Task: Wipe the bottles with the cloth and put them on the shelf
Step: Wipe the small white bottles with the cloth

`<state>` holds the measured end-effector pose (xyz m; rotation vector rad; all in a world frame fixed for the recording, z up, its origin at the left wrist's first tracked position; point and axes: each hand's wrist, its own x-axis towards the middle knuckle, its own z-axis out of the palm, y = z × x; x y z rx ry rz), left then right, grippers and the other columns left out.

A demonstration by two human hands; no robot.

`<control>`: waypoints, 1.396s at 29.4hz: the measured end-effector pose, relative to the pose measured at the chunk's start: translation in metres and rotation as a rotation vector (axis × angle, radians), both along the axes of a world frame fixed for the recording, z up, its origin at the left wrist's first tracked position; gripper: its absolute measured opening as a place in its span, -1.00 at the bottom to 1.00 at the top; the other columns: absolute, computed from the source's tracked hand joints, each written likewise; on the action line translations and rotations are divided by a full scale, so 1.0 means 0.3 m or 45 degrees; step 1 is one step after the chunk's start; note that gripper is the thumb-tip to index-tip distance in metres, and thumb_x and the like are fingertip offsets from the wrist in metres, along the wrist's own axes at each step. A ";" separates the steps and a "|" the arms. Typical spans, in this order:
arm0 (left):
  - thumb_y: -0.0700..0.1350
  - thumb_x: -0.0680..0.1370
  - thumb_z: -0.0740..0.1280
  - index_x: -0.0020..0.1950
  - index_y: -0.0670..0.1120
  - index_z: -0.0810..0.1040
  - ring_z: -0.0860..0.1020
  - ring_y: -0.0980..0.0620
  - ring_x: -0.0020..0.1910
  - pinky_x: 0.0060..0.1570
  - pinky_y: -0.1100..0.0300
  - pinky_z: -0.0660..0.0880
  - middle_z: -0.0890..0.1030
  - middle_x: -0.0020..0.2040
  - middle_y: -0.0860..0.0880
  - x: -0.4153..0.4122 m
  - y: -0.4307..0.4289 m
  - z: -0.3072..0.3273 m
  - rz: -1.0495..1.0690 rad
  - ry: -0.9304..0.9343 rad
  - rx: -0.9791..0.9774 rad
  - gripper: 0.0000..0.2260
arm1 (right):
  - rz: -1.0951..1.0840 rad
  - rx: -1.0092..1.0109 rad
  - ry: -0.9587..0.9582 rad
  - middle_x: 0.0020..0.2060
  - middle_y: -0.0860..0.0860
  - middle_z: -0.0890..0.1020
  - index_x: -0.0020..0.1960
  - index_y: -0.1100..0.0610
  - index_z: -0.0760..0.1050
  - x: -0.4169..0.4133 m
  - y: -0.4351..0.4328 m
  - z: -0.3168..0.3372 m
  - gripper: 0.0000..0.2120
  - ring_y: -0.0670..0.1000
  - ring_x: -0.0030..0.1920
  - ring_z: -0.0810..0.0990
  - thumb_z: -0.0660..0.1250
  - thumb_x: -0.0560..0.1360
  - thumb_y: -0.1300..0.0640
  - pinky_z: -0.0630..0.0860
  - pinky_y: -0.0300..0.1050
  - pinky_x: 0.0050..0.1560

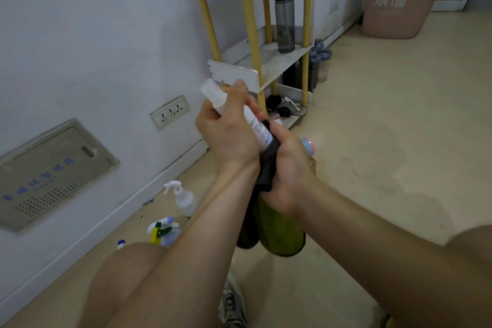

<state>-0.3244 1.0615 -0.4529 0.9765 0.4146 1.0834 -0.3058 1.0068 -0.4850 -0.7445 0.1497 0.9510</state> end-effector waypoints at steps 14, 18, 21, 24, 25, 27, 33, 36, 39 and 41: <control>0.15 0.59 0.26 -0.11 -0.03 0.41 0.52 0.15 -0.30 -0.20 0.16 0.48 0.56 -0.24 0.04 -0.006 0.058 0.016 0.112 0.688 0.384 -0.74 | 0.017 -0.343 -0.478 -0.22 0.13 0.65 0.00 0.19 0.58 0.022 -0.025 0.007 -0.67 0.03 -0.31 0.62 0.22 0.63 -0.07 0.55 -0.15 -0.29; 0.10 0.64 0.18 0.28 0.08 0.44 0.49 0.34 -0.16 -0.15 0.30 0.36 0.51 -0.06 0.24 -0.010 0.005 -0.059 -0.068 0.924 0.750 -0.75 | -0.257 -0.409 -0.631 -0.17 0.10 0.69 -0.02 0.17 0.60 0.027 -0.015 0.048 -0.68 0.06 -0.15 0.68 0.16 0.66 0.00 0.60 -0.07 -0.10; 0.10 0.65 0.16 0.55 0.13 0.18 0.49 0.17 0.16 0.11 0.27 0.37 0.49 0.29 0.14 -0.010 -0.015 -0.087 -0.258 1.001 0.841 -0.54 | -0.289 -0.436 -0.630 -0.10 0.12 0.67 0.08 0.18 0.58 0.038 -0.007 0.063 -0.69 0.08 -0.06 0.67 0.13 0.67 0.02 0.62 -0.01 0.00; 0.10 0.67 0.09 0.55 0.18 0.19 0.46 0.09 0.28 0.16 0.20 0.36 0.47 0.38 0.08 -0.045 -0.016 -0.078 -0.335 1.142 0.917 -0.57 | -0.376 -0.530 -0.725 -0.16 0.11 0.64 -0.07 0.17 0.56 0.079 -0.009 0.070 -0.67 0.07 -0.12 0.65 0.11 0.68 0.05 0.59 -0.08 -0.11; 0.12 0.67 0.06 0.54 0.21 0.18 0.46 0.06 0.29 0.16 0.16 0.37 0.47 0.38 0.07 -0.064 -0.029 -0.072 -0.365 1.215 0.993 -0.58 | -0.422 -0.536 -0.734 -0.20 0.09 0.62 -0.13 0.17 0.53 0.106 -0.017 0.082 -0.67 0.05 -0.17 0.62 0.10 0.68 0.06 0.57 -0.13 -0.17; 0.15 0.67 0.02 0.54 0.22 0.17 0.45 0.03 0.27 0.13 0.13 0.37 0.48 0.37 0.07 -0.102 -0.060 -0.073 -0.392 1.292 1.147 -0.58 | -0.484 -0.521 -0.695 -0.23 0.06 0.58 -0.19 0.13 0.48 0.157 -0.034 0.103 -0.66 0.01 -0.22 0.57 0.11 0.68 0.06 0.55 -0.16 -0.22; 0.09 0.69 0.05 0.49 0.23 0.29 0.43 0.26 0.19 -0.02 0.46 0.31 0.49 0.24 0.23 -0.059 -0.014 -0.072 -0.290 1.104 0.894 -0.64 | -0.153 -0.545 -0.896 0.21 0.09 0.57 0.38 0.06 0.40 0.041 0.006 0.040 -0.51 0.10 0.25 0.54 0.12 0.56 -0.18 0.46 0.14 0.32; 0.09 0.69 0.03 0.52 0.18 0.26 0.41 0.20 0.32 0.13 0.42 0.31 0.45 0.36 0.21 -0.061 -0.017 -0.078 -0.283 1.089 0.938 -0.63 | -0.165 -0.562 -0.906 0.25 0.10 0.55 0.41 0.06 0.38 0.040 0.001 0.044 -0.54 0.11 0.27 0.52 0.12 0.62 -0.16 0.43 0.12 0.35; 0.06 0.69 0.01 0.55 0.16 0.20 0.44 0.08 0.27 0.22 0.11 0.40 0.48 0.34 0.08 -0.110 -0.079 -0.087 -0.325 1.105 1.196 -0.60 | -0.311 -0.610 -0.652 -0.08 0.11 0.64 -0.05 0.16 0.54 0.150 -0.038 0.095 -0.66 0.14 0.05 0.63 0.14 0.65 -0.05 0.54 0.09 0.21; 0.06 0.69 0.00 0.54 0.18 0.18 0.46 0.06 0.21 0.16 0.07 0.43 0.49 0.27 0.08 -0.112 -0.096 -0.097 -0.327 1.089 1.262 -0.60 | -0.331 -0.550 -0.550 -0.08 0.12 0.67 -0.11 0.13 0.54 0.164 -0.054 0.113 -0.66 0.15 0.02 0.66 0.17 0.64 -0.08 0.56 0.14 0.19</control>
